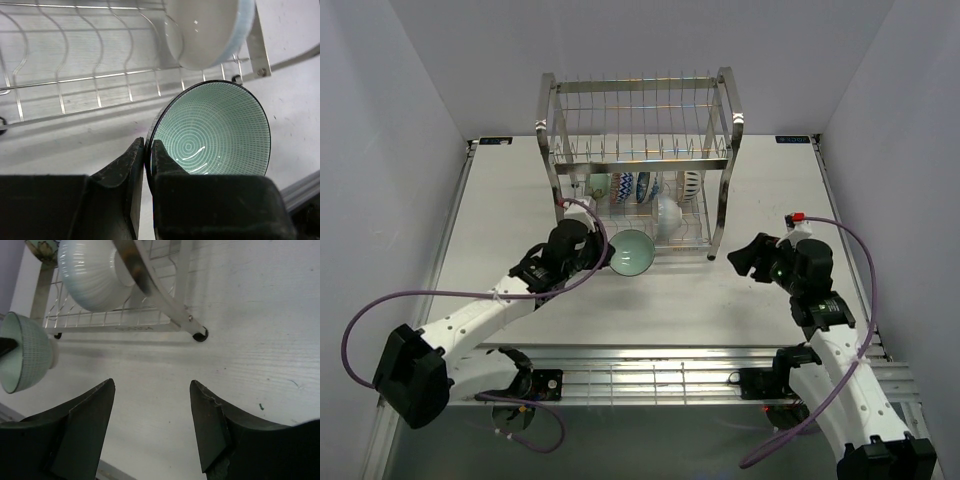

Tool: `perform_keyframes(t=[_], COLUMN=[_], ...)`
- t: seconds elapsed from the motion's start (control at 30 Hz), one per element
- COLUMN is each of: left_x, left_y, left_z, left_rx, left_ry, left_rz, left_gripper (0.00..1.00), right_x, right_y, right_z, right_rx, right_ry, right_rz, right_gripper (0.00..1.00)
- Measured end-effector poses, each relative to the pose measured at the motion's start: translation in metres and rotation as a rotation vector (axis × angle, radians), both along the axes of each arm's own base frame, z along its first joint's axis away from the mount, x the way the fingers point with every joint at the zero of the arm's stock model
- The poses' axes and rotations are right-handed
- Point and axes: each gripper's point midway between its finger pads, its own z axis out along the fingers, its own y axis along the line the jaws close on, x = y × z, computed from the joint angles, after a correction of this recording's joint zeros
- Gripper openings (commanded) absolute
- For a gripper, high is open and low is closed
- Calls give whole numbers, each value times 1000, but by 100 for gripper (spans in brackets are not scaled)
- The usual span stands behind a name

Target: Unload the bowls from the dish rack

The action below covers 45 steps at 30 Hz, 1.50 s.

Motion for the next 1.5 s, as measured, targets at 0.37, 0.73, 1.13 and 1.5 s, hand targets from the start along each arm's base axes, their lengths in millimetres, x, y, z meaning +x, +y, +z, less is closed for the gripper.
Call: perform_keyframes(t=[0.37,0.73,1.13,1.5], left_x=[-55,-44,-67,-81], left_y=[-65,-113,-142,-161], left_z=[-24,-4,0,-6], left_rx=[146,173,165,226], left_ry=[12,-31,-28,-40], left_rz=[-222,-243,-318,-342], left_gripper=[0,0,0,19], right_x=[-40,-60,-56,-62], right_y=[63,81,75,73], right_z=[24,12,-36,-47], right_rx=[67,8,-69,-66], right_ry=[16,97,217,252], right_rz=[260,318,249,232], right_gripper=[72,73,52,8])
